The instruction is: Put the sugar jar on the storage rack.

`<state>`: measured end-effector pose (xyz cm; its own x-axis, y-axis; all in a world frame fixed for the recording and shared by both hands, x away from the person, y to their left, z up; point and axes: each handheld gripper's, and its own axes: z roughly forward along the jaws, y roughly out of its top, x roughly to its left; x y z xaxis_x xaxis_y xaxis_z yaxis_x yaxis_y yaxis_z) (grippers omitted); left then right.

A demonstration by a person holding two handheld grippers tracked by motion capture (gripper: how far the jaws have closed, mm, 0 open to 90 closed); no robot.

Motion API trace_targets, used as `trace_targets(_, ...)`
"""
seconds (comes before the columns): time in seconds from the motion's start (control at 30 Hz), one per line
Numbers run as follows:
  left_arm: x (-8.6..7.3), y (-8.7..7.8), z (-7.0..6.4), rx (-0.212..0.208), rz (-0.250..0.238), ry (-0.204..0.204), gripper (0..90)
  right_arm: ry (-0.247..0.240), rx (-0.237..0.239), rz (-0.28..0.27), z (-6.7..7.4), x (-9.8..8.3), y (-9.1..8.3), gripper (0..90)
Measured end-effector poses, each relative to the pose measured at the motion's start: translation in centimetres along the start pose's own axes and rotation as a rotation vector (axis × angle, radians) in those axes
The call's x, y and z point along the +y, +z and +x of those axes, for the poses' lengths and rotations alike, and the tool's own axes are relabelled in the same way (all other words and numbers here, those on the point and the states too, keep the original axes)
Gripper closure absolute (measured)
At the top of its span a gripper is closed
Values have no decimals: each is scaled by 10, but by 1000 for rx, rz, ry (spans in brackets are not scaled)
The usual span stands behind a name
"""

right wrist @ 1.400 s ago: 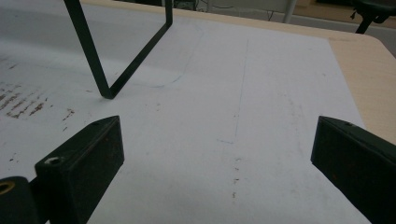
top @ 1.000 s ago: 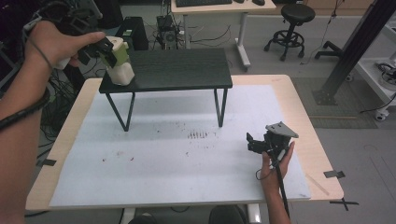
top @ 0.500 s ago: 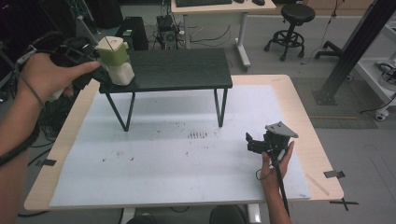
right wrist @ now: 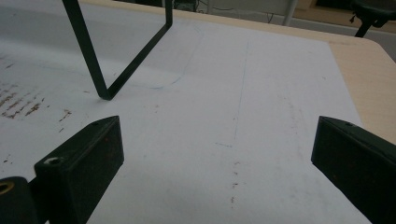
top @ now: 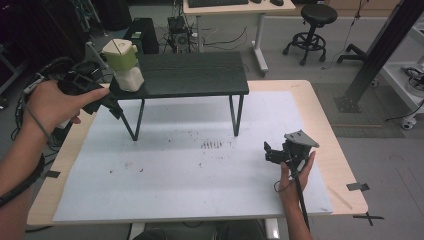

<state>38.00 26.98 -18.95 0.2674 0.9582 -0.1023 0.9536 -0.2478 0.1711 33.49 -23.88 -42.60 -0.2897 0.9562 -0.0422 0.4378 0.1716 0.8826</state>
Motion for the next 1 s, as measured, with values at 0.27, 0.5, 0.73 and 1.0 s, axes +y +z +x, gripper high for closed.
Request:
trace_targets(0.27,-10,17,-6,1,23,14,138,-1,-4,0,1,0,-1,28)
trace_targets(0.5,-21,24,-3,-7,36,6,137,-12,-1,4,2,1,0,29)
trace_targets(0.73,-26,23,3,-8,43,-2,137,-19,-11,6,3,1,0,29)
trace_targets(1.0,-27,22,2,-3,48,3,137,-36,-11,13,6,1,0,29)
